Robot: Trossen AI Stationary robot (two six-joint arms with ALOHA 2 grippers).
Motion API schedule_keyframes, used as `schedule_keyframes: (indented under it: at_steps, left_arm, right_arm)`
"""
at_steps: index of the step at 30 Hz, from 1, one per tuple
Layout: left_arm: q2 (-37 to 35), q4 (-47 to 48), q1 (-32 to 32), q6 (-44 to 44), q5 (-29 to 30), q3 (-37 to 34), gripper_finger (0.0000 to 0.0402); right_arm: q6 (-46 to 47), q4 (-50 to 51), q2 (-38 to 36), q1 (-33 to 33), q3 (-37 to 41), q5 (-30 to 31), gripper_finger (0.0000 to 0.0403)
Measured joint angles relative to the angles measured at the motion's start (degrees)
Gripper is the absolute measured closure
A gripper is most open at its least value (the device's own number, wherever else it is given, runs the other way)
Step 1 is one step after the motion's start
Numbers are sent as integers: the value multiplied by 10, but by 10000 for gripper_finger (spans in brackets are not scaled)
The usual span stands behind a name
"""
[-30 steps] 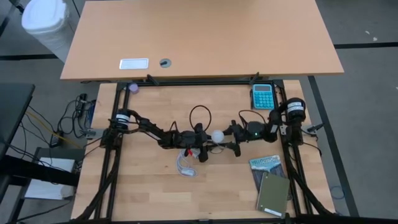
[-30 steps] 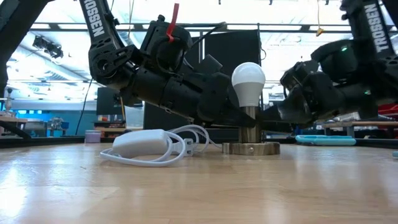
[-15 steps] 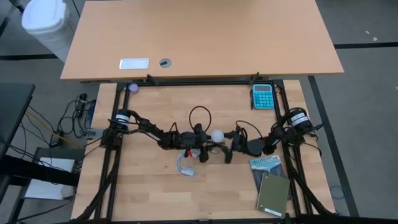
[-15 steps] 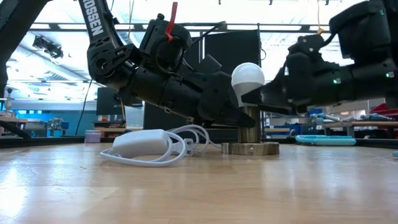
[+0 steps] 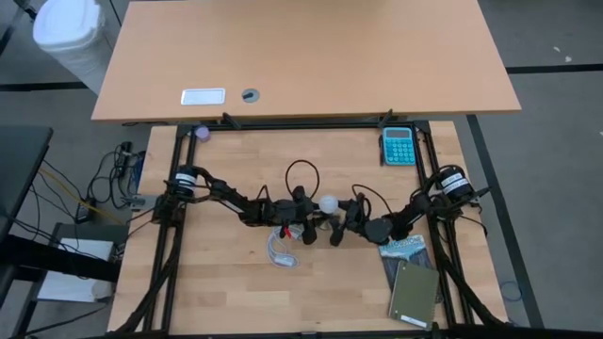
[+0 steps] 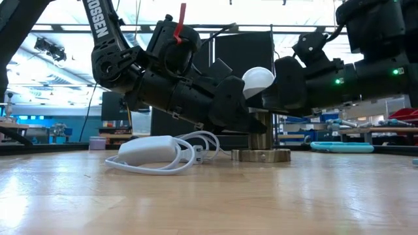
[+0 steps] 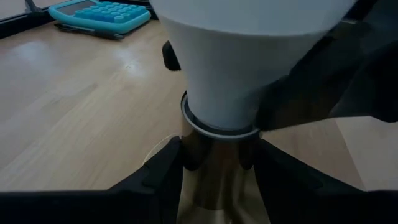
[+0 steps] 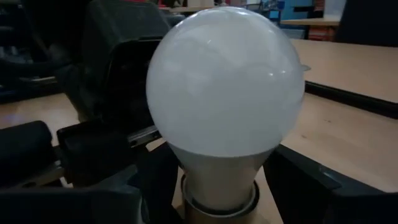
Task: Screw lightbulb
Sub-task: Remove the lightbulb from the desk lamp
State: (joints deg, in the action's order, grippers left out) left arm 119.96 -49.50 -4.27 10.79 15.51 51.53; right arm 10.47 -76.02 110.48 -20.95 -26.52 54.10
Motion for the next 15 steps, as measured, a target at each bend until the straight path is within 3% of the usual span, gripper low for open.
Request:
schedule_keyframes:
  at_steps: [12, 15]
  left_arm:
    - [0, -1, 0, 0, -1, 0, 223]
    - [1, -3, 0, 0, -6, 0, 223]
  right_arm:
    - [-11, 11, 0, -2, 0, 13, 175]
    - [-24, 21, 0, 7, 0, -8, 176]
